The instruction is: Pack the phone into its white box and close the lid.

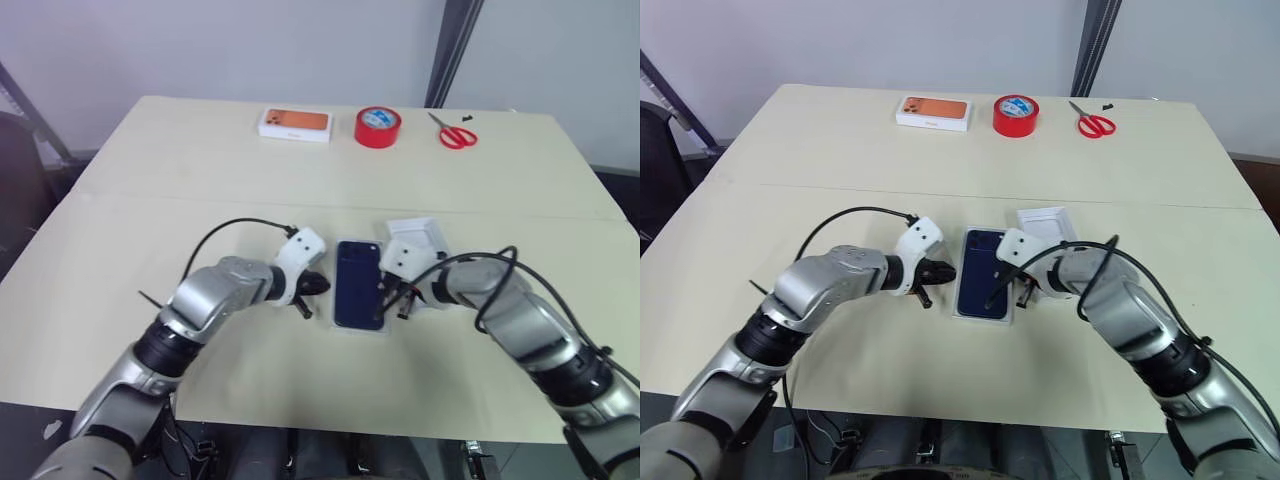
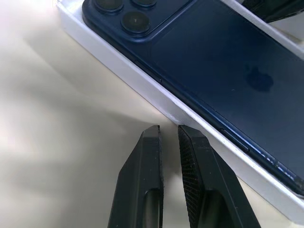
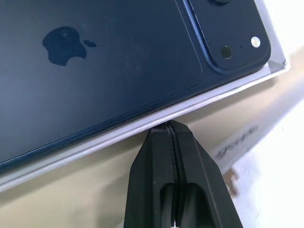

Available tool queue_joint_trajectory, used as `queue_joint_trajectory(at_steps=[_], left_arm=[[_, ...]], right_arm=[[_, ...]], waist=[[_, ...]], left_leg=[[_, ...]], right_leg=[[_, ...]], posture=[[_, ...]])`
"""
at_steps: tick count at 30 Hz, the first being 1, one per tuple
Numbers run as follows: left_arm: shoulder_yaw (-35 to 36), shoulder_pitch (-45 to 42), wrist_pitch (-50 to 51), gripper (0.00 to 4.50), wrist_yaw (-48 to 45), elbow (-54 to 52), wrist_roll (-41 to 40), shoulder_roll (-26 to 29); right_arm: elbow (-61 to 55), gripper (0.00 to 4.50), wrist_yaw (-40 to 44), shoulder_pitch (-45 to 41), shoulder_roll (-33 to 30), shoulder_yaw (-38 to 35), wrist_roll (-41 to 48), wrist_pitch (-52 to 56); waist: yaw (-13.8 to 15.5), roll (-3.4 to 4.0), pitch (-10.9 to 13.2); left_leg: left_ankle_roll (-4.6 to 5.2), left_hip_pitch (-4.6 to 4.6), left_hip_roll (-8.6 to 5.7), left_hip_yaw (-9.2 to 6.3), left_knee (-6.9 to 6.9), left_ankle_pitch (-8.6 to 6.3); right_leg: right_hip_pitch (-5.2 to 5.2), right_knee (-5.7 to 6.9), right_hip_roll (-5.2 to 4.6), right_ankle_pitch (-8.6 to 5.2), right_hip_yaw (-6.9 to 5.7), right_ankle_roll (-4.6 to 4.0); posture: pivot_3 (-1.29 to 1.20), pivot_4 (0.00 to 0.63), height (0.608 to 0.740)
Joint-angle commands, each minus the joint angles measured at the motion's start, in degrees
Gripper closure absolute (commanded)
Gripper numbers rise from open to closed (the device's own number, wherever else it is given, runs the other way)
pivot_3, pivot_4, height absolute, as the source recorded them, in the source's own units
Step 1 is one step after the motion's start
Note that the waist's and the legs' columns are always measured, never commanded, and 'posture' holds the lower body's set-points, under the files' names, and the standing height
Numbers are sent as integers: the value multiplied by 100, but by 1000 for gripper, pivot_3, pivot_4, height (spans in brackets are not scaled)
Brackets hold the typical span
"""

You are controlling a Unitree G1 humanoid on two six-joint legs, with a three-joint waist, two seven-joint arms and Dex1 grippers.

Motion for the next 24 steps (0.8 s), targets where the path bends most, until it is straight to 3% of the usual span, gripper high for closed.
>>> queue_joint_trajectory(at_steps=[1, 6, 17, 20, 24], left_arm=[[-536, -110, 2, 3828, -412, 42, -2, -557], [-547, -162, 137, 3828, -596, 169, 125, -884], [-181, -20, 462, 3828, -794, 9, 205, -678], [46, 26, 492, 3908, -840, -98, 169, -506], [470, 230, 155, 3908, -1050, -399, 121, -66]], right_arm=[[-695, 4500, 143, 178, -165, -284, 312, 101], [-958, 4500, 131, 573, -512, -519, 410, 254], [-835, 4500, 245, 704, -891, -982, 717, 297], [-838, 3710, 435, 699, -1004, -1445, 1091, 512], [-841, 1794, 586, 583, -994, -2228, 1728, 1160]], waist=[[1, 0, 0], [-8, 1, -1], [-26, 3, -1], [-29, 3, -1], [-114, 4, 0]], left_leg=[[0, 0, -1, 0, 0, 0], [3, 0, -1, 0, 0, -2], [5, 1, 1, 0, 0, -3], [5, 0, 2, 0, 0, -3], [5, 1, 7, 0, -2, -3]], right_leg=[[1, -1, -1, 0, 0, 0], [1, -1, -3, -1, 0, 1], [0, -2, -4, -2, 1, 2], [-1, -2, -5, -2, 1, 2], [-3, 0, -4, -2, 1, 3]], posture=[[0, 150, 725], [0, 150, 725], [0, 150, 725], [0, 150, 725], [0, 150, 725]])
